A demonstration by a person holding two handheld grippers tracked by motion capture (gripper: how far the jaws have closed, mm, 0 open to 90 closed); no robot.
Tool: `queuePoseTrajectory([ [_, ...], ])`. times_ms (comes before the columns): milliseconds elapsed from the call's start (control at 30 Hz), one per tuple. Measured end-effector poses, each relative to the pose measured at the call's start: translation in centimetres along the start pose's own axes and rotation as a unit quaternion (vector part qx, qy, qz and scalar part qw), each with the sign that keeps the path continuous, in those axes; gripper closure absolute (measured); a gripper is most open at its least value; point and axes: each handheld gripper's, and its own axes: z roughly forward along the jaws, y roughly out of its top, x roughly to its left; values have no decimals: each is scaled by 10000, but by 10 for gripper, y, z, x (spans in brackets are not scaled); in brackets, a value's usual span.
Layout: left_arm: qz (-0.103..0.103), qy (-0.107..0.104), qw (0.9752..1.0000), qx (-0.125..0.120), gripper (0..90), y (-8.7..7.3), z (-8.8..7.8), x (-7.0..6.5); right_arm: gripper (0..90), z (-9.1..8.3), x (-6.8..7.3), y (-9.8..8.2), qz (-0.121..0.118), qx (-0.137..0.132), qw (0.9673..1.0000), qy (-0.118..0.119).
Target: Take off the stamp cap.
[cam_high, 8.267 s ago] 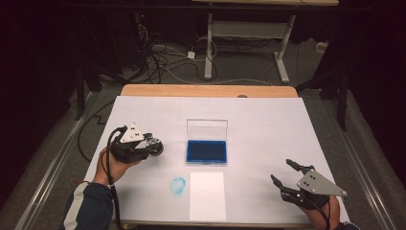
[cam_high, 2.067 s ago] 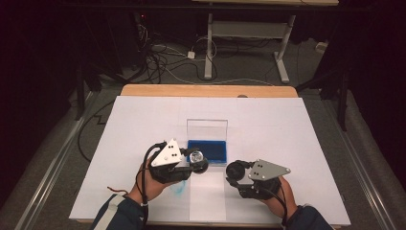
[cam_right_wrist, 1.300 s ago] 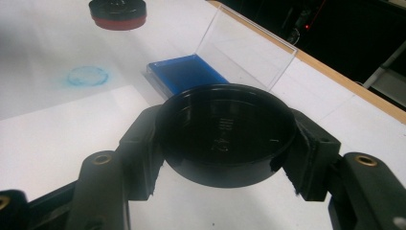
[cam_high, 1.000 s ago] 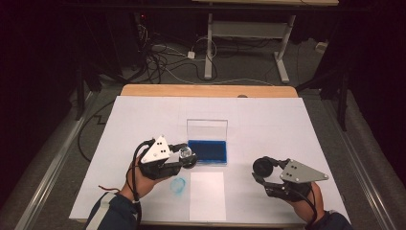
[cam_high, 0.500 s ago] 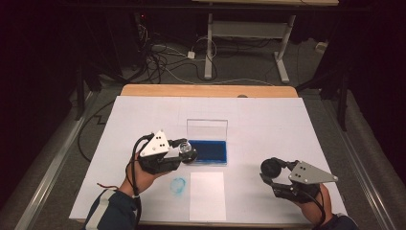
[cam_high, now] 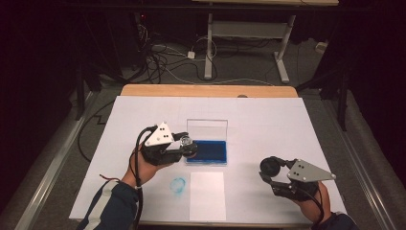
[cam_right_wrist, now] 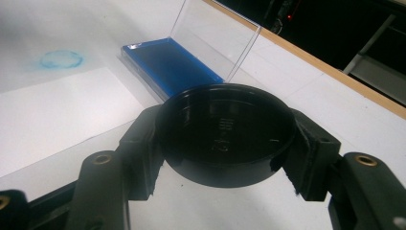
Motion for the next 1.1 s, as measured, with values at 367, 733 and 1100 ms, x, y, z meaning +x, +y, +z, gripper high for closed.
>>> queuePoseTrajectory([
  [367, 49, -85, 9999, 99, 541, 9, 10, 5, 383, -1, -1, 1, 28, -2, 10000, -26],
  [733, 36, -165, 9997, 178, 541, 11, 24, 8, 383, 1, -3, 1, 21, -1, 10000, -15],
  [1100, 38, -203, 9993, 296, 541, 13, 35, 11, 383, 1, -2, 1, -15, 19, 10000, -15],
])
